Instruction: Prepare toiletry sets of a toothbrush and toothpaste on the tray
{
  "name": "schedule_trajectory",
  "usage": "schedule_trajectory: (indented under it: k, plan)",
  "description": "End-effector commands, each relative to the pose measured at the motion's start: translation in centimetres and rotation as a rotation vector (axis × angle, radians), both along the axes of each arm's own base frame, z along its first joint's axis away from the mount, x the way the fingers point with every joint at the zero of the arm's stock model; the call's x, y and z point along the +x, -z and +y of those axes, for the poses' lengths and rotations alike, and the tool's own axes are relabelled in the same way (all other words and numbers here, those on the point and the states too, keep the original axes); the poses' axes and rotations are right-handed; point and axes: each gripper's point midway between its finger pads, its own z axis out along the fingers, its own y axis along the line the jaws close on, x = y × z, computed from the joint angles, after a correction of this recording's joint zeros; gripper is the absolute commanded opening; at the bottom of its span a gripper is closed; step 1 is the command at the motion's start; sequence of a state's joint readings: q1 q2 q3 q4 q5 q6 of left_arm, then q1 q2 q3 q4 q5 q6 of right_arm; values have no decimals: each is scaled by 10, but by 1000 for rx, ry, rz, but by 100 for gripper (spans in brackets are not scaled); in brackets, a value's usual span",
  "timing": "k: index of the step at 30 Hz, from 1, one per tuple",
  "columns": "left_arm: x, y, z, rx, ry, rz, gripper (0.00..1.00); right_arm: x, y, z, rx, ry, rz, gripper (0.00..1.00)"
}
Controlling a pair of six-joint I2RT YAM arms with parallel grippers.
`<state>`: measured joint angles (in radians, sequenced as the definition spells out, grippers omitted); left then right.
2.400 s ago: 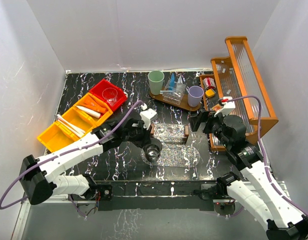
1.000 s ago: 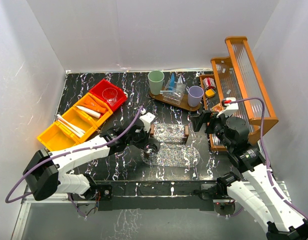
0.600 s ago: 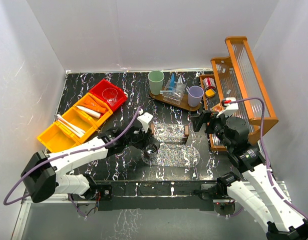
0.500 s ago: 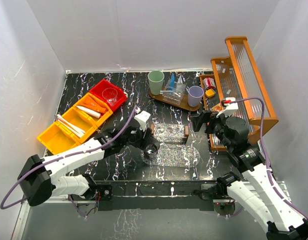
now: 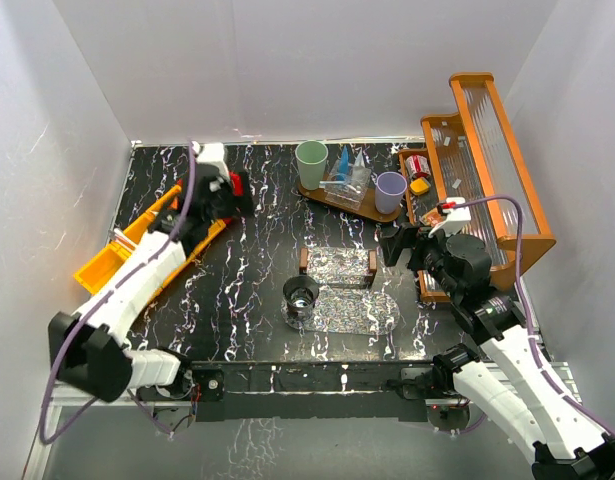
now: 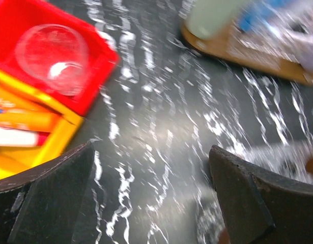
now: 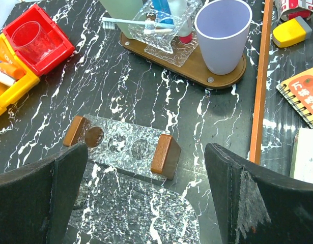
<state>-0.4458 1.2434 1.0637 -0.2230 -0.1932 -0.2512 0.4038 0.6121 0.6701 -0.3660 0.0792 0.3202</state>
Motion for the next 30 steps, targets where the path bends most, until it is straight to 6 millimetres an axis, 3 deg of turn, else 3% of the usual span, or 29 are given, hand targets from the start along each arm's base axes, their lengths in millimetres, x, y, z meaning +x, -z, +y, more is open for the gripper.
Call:
schedule_trajectory:
  k: [1,4,8,11,13,21,30]
  plan:
    - [54,7,49,-99,-194,78,96,5,-13,2,25,1,-52,98]
    - [92,19,74,-101,-253,139,92,6,-11,3,20,-3,-47,98]
    - [132,41,107,26,-249,208,70,7,-9,3,15,-3,-43,98]
    - [150,57,124,76,-187,275,57,7,-6,4,15,-6,-40,98]
    - [156,66,128,89,-140,310,52,8,-4,5,16,-10,-36,98]
    - [168,98,123,139,-12,339,52,14,3,9,3,-23,-19,98]
    - [176,119,122,152,17,373,35,14,5,10,5,-26,-15,98]
